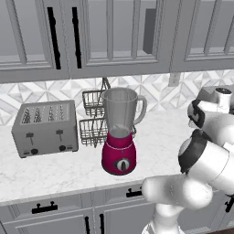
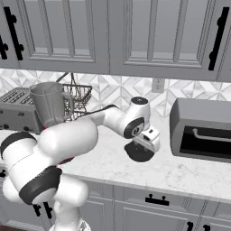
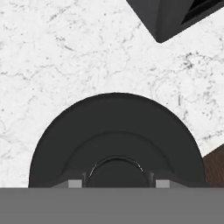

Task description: Close the lid blender by securely placing the lid on top.

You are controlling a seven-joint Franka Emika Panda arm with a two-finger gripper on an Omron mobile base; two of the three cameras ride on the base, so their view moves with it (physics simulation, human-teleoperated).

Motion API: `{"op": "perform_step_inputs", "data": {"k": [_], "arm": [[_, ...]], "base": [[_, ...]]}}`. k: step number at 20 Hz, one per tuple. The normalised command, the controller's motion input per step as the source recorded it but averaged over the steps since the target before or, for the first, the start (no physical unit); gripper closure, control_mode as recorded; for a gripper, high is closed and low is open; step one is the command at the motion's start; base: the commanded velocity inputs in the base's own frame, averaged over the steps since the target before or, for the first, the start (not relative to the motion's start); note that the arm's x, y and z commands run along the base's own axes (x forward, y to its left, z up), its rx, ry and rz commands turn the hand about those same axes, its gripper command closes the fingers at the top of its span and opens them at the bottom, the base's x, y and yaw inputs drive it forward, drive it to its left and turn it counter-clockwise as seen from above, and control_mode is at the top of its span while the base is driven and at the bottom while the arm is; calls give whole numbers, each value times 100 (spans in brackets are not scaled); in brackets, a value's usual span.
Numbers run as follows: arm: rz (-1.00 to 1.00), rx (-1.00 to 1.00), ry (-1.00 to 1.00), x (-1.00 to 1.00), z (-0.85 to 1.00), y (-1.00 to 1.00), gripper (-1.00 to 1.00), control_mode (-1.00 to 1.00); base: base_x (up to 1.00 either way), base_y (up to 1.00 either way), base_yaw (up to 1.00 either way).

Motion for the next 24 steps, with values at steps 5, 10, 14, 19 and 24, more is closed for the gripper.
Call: {"op": "perform_step_inputs", "data": {"k": [5, 10, 14, 19, 24], "arm": [[0, 9, -15, -75, 73, 34, 100, -100], [0, 7, -9, -50, 71, 62, 100, -100], [0, 8, -3, -31, 58, 68, 100, -100], [0, 9, -6, -1, 85, 54, 100, -100], [0, 5, -8, -1, 90, 50, 100, -100]], "base": [[0, 0, 0], [0, 0, 0], [0, 0, 0], [0, 0, 0], [0, 0, 0]]}}
